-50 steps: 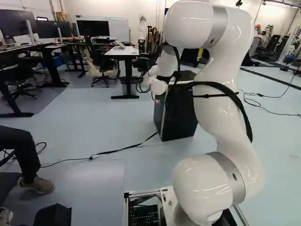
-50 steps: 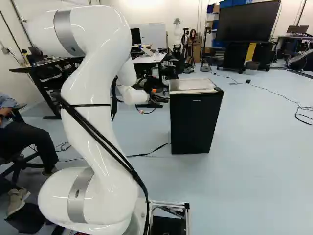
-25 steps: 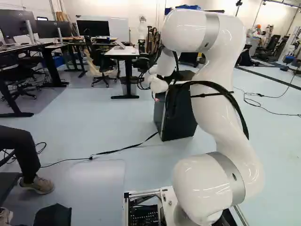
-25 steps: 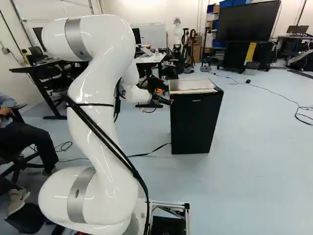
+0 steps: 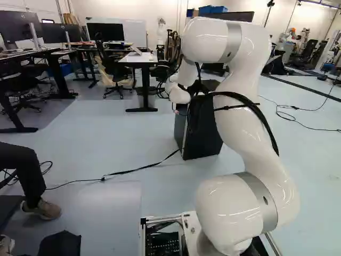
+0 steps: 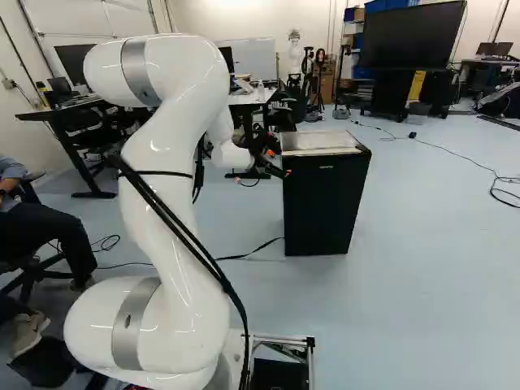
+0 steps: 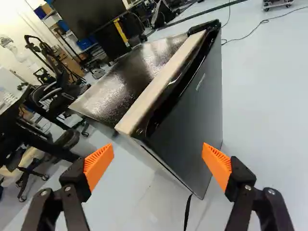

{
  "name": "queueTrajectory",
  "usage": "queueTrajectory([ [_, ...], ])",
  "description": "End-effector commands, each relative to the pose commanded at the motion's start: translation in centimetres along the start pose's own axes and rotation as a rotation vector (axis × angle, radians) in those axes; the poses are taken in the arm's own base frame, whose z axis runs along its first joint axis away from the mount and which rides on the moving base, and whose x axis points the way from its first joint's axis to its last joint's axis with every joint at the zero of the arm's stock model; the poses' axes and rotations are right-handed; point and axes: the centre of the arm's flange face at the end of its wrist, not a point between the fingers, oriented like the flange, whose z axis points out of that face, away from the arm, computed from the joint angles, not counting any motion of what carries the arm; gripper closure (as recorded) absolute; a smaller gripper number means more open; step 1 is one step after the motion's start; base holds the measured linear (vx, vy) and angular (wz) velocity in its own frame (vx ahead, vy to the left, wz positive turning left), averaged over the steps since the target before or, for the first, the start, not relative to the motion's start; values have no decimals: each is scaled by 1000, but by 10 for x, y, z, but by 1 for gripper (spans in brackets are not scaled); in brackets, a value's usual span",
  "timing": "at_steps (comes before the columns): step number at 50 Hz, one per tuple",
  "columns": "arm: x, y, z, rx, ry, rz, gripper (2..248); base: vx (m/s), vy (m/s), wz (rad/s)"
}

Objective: Open the fridge door

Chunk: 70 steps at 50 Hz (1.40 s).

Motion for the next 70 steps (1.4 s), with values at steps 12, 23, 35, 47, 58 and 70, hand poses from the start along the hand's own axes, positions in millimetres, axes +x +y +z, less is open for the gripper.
queueTrajectory([
  [12,-3,-5,10,-38,-4,52,3,0,0,0],
  [23,-5,-9,18,-72,-9,98,3,0,0,0],
  [35,-8,-12,24,-107,-15,144,3,0,0,0],
  [47,-8,-13,26,-112,-15,153,3,0,0,0],
  [58,-9,-16,30,-110,-13,157,3,0,0,0],
  [70,-5,-14,36,-116,-6,165,3,0,0,0],
])
